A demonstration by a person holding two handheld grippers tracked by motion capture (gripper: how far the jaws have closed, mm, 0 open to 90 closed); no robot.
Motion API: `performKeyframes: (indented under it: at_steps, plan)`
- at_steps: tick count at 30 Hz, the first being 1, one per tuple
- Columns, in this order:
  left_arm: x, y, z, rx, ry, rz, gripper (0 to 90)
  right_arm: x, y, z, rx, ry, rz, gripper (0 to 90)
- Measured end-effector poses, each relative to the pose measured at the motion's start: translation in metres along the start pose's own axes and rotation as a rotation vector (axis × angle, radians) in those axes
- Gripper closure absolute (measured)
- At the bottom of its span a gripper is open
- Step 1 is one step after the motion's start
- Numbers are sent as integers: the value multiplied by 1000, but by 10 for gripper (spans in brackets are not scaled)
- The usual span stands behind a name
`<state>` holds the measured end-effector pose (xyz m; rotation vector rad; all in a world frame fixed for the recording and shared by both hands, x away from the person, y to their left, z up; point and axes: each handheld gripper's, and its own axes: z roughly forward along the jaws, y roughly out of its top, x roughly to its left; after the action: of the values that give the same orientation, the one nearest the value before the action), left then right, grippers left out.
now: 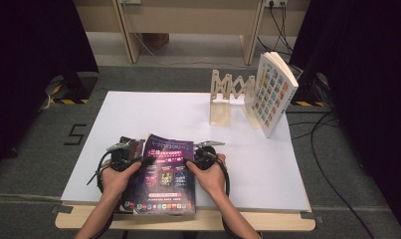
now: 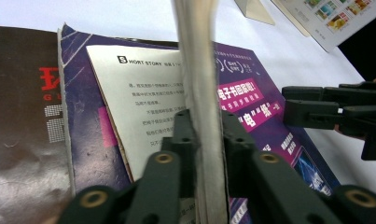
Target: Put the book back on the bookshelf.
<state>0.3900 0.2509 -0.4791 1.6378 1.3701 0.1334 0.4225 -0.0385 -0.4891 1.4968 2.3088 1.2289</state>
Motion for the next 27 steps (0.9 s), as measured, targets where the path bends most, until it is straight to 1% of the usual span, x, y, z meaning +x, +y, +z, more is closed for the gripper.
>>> performKeyframes:
  at_steps: [2,3,4,6,7,9,10,11,13,16,17,19,20,22,24,27]
  plan:
    - [-1,1,-2,-1,-7,16,820,-3,1,0,9,15,-6,491]
    - [-2,1,-3,3,-15,24,824,-5,2,1,15,26,4,490]
    - [-2,2,-5,13,-26,25,826,-6,4,1,20,26,18,488]
    - [0,3,-9,22,-51,16,828,-10,7,-1,16,26,28,487]
    - [0,2,-12,30,-62,15,828,-10,9,-1,13,30,44,487]
    - [3,1,-14,41,-82,10,828,-12,14,-3,5,22,43,487]
    - [4,0,-15,49,-91,4,828,-13,16,-3,4,27,48,486]
    - [5,-1,-15,53,-98,-1,828,-13,19,-3,7,28,58,486]
    - [7,-4,-15,58,-105,-7,827,-15,23,0,10,30,57,485]
    - [8,-7,-15,54,-104,-15,826,-18,28,5,30,30,63,484]
    - [8,-7,-15,55,-104,-15,826,-19,30,7,40,32,76,484]
    - [8,-7,-14,60,-98,-9,826,-22,32,11,50,34,80,484]
    - [7,-7,-14,63,-93,-5,825,-24,34,12,55,37,92,485]
    - [8,-7,-13,67,-85,3,824,-26,37,14,59,43,94,487]
    - [9,-8,-12,73,-81,1,822,-27,39,15,63,53,117,487]
    - [9,-8,-12,75,-77,5,820,-28,40,18,74,59,105,489]
